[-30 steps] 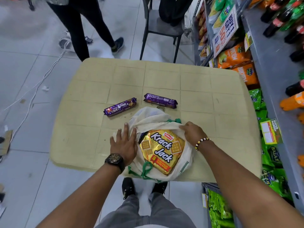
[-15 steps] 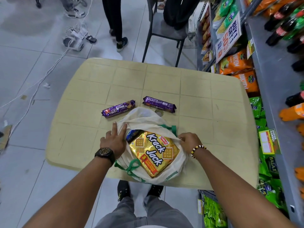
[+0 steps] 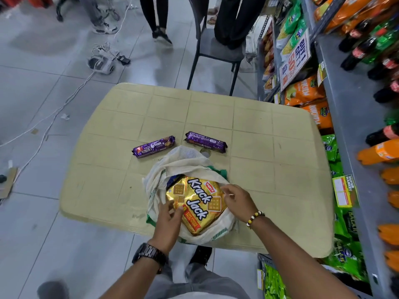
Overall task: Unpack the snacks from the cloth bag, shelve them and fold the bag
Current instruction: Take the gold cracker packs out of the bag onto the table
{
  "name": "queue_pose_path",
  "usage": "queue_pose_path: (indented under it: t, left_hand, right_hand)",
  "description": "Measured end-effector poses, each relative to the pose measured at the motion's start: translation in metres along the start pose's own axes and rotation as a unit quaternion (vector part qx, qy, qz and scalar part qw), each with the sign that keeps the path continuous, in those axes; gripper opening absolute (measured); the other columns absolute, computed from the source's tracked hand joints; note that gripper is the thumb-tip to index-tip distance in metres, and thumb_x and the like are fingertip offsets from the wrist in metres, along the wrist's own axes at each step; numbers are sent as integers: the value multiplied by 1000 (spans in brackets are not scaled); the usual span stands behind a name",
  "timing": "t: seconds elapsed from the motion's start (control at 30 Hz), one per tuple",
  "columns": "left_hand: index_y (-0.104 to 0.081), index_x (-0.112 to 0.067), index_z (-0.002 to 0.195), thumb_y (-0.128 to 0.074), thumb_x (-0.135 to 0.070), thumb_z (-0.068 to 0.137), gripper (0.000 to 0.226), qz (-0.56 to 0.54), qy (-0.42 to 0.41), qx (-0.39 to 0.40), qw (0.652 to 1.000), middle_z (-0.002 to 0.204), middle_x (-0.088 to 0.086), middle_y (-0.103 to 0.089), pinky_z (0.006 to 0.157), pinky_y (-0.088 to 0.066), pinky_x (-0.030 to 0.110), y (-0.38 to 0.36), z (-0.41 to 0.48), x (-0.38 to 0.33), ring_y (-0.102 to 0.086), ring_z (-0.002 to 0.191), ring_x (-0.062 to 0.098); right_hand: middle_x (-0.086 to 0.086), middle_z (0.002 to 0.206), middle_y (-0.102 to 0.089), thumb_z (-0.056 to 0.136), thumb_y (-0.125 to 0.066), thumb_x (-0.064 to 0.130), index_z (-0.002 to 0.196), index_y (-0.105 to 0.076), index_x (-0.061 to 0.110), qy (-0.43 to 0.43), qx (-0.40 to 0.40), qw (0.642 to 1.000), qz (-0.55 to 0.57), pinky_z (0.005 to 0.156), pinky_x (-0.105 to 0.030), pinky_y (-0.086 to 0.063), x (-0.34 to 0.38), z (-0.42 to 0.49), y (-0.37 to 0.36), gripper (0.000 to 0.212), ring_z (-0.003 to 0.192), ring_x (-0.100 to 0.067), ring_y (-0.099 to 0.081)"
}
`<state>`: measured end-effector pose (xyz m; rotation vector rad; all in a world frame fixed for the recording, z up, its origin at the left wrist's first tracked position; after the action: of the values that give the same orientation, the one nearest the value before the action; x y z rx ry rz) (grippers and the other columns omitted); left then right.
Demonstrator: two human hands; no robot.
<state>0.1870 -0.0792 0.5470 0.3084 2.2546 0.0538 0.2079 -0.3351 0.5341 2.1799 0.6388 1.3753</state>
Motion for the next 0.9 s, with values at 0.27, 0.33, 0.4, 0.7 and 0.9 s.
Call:
queue_pose_path:
  t: [0.27,0.33,0.4,0.7,0.9]
  left_hand:
    - [-34,-32,148,-55,-40,99,54,-108,37,8,993,136,-4,-60,68,-55,14,-21,13,7,-65,106,4]
    - [-41,-33,143,-54,-45,98,48,-143,58,-8,988,132,-3,-64,66,-56,18,-22,15,5,-68,103,8]
    - [-53,-30,132,-49,-48,100,37,-201,95,-19,975,117,-2,-72,67,-56,25,-26,10,3,-72,94,10]
    - [-57,-37,118,-44,-57,98,31,-233,121,1,965,102,-9,-69,76,-46,29,-19,-23,-21,-62,91,7]
    - [-60,-41,104,-42,-55,99,23,-186,75,-5,980,89,-25,-72,89,-46,26,0,-45,-28,-65,90,-3]
  right_hand:
    - [-7,132,-58,92,-56,26,134,-51,14,-20,95,993,-62,96,-33,-48,16,18,-28,44,115,-23,-57]
    - [-6,126,-62,93,-56,32,129,-52,17,-36,109,992,-59,90,-32,-50,16,21,-32,40,108,-23,-59]
    - [-6,127,-61,93,-55,36,131,-51,18,-55,128,989,-47,90,-30,-48,17,23,-37,43,110,-23,-59]
    - [8,115,-66,87,-55,42,117,-62,33,-63,153,985,39,88,-31,-48,40,9,-27,31,101,-13,-61]
    - [3,100,-73,78,-55,54,101,-67,18,-62,147,982,101,92,-39,-53,46,-20,-24,45,92,-15,-68]
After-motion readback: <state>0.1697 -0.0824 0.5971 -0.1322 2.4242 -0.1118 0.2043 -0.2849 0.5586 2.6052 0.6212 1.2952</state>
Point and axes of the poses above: each hand's wrist, its own z-axis towards the middle knuckle, its own y-axis out of the back of the hand, x = y × z, the point moved 8 cm from there along z, towards the middle knuckle
